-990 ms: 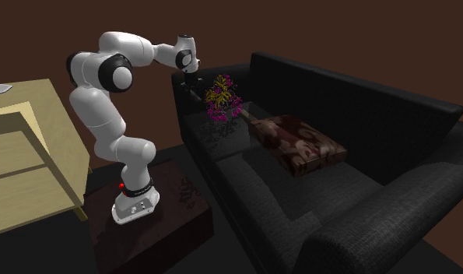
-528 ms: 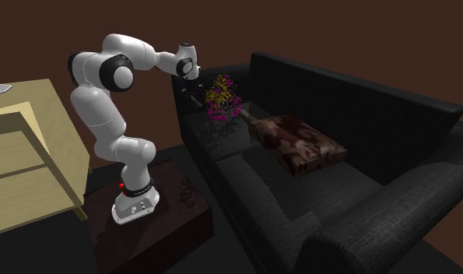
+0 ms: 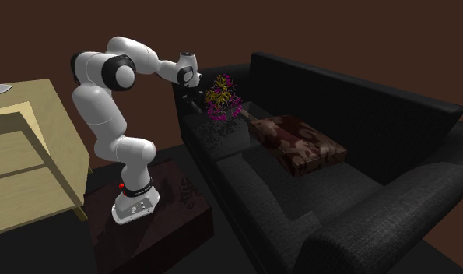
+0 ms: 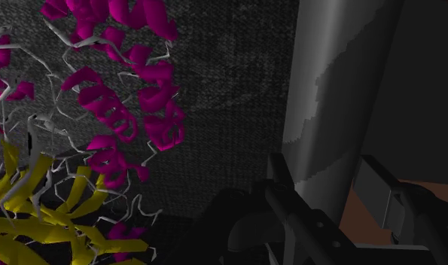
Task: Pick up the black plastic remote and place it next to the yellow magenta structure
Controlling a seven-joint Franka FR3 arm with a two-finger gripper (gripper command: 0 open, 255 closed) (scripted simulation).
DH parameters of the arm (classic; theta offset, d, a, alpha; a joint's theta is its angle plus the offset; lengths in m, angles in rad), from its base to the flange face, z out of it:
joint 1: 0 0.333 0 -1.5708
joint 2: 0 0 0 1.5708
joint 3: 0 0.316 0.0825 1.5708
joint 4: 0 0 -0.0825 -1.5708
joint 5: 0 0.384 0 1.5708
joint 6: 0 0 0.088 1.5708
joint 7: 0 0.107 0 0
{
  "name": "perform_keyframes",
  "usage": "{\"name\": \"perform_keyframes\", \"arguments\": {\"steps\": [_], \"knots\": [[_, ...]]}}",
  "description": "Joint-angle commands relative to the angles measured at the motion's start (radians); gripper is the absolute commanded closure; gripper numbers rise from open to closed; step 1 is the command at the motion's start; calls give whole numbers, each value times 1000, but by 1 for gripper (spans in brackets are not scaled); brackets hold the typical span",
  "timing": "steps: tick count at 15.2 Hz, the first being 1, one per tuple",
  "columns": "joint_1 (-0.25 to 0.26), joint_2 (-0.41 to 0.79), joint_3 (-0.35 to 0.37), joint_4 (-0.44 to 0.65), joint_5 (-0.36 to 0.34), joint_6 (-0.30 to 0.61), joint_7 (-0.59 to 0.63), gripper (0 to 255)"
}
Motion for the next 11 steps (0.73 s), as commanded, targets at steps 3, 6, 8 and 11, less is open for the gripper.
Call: {"name": "perform_keyframes", "arguments": {"steps": [3, 6, 8, 11], "knots": [[2, 18, -4, -38, 11, 56, -15, 255], [4, 36, -7, -62, 22, 97, -27, 255], [6, 49, -9, -77, 31, 124, -35, 255], [9, 71, -12, -98, 45, 164, -49, 255]]}}
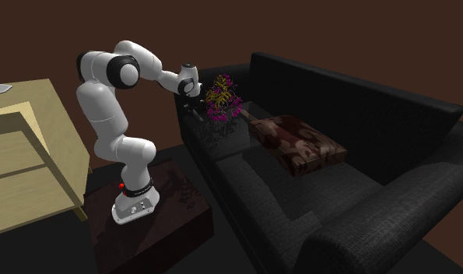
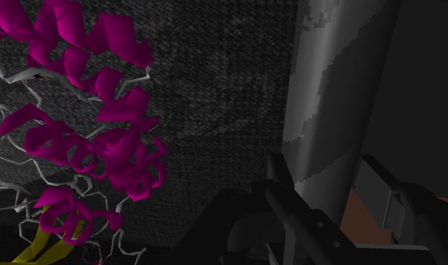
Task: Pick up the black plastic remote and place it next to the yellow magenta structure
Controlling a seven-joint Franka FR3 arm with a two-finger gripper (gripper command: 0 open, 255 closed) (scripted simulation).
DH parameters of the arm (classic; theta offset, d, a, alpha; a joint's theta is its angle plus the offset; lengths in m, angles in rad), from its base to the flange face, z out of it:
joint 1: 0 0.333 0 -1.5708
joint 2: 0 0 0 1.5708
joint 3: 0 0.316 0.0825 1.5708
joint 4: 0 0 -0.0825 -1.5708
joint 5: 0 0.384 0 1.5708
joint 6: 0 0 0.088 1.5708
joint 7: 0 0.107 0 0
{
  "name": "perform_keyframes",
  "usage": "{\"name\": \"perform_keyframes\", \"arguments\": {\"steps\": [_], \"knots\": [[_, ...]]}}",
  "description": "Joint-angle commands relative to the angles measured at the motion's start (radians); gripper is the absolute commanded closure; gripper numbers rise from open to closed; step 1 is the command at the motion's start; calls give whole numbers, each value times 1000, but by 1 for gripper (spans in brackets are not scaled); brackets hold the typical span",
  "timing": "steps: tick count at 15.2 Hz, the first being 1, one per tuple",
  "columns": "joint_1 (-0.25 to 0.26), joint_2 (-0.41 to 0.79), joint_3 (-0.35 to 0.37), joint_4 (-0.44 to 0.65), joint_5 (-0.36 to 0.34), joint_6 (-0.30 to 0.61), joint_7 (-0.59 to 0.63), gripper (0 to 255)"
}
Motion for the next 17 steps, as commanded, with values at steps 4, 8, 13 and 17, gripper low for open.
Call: {"name": "perform_keyframes", "arguments": {"steps": [4, 8, 13, 17], "knots": [[6, 39, -5, -33, 29, 69, -28, 255], [11, 75, -8, -54, 58, 122, -54, 255], [17, 125, -9, -74, 106, 188, -95, 255], [17, 131, -9, -76, 112, 195, -101, 255]]}}
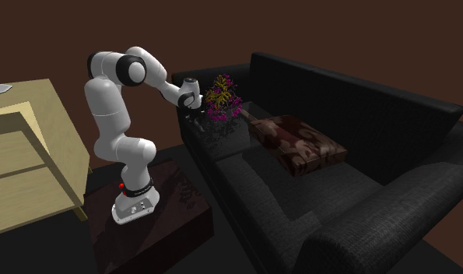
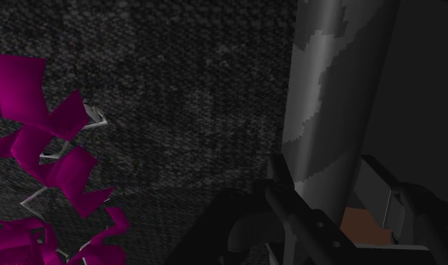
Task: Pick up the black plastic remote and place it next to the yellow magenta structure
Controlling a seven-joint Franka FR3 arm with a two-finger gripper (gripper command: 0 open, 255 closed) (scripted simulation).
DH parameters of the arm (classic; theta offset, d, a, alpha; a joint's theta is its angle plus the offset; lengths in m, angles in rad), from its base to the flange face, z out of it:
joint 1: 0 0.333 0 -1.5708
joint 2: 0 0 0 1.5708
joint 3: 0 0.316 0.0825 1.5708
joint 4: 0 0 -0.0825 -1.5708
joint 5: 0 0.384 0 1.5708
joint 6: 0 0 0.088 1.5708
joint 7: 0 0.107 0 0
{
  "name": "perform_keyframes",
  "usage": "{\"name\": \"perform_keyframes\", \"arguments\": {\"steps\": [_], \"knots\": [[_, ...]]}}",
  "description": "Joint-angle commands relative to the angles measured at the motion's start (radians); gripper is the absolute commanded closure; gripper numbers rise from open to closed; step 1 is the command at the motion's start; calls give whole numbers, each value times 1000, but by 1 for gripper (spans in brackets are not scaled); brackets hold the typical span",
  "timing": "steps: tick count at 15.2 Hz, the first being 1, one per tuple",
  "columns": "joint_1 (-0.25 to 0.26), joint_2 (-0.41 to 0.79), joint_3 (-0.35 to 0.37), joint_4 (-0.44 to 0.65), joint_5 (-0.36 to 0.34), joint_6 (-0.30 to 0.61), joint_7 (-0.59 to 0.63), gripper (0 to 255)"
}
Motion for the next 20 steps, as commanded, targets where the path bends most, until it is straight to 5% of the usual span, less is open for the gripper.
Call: {"name": "perform_keyframes", "arguments": {"steps": [1, 4, 5, 10, 14, 20], "knots": [[0, 1, 0, 0, 1, 1, -1, 255], [0, 1, 0, 0, 1, 1, -1, 255], [0, 1, 0, 0, 1, 1, -1, 0], [0, 1, 0, 0, 1, 1, -1, 0], [-18, -119, -3, 9, -90, -118, 63, 0], [-19, -119, -2, 9, -90, -118, 63, 0]]}}
